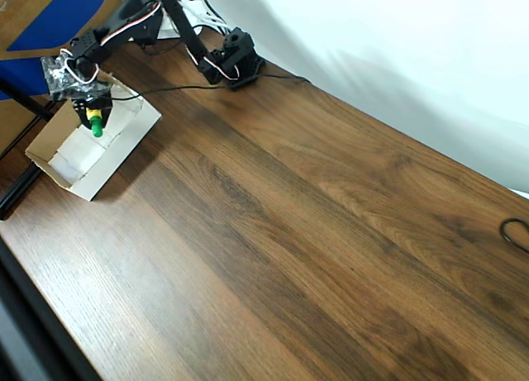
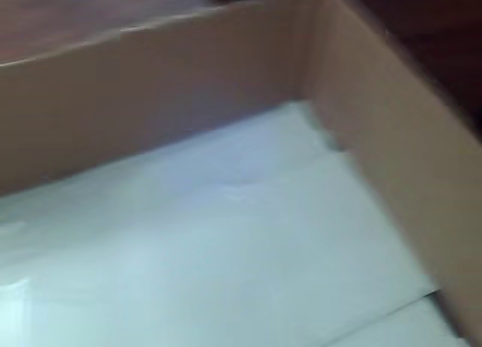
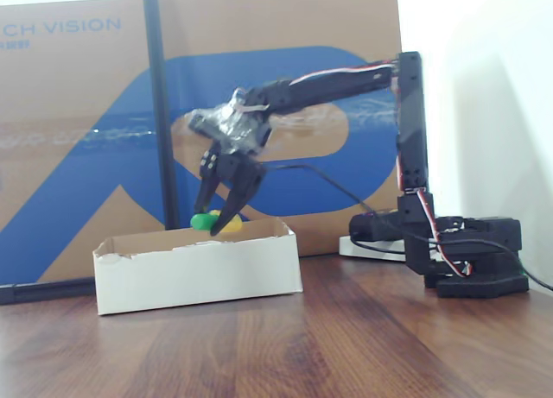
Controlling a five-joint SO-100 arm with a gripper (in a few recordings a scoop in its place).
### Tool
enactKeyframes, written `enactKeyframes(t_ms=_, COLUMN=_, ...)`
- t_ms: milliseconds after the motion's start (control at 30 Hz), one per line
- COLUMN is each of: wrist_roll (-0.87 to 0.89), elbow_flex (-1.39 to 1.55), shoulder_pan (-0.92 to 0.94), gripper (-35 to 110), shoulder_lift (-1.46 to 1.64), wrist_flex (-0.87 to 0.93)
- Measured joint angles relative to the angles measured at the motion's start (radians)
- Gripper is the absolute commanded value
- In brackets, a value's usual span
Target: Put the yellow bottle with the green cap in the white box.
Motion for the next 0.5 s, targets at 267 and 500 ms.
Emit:
enactKeyframes(t_ms=267, wrist_roll=0.023, elbow_flex=-0.071, shoulder_pan=0.075, gripper=19, shoulder_lift=-0.098, wrist_flex=0.0)
enactKeyframes(t_ms=500, wrist_roll=0.041, elbow_flex=-0.071, shoulder_pan=0.074, gripper=0, shoulder_lift=-0.097, wrist_flex=0.0)
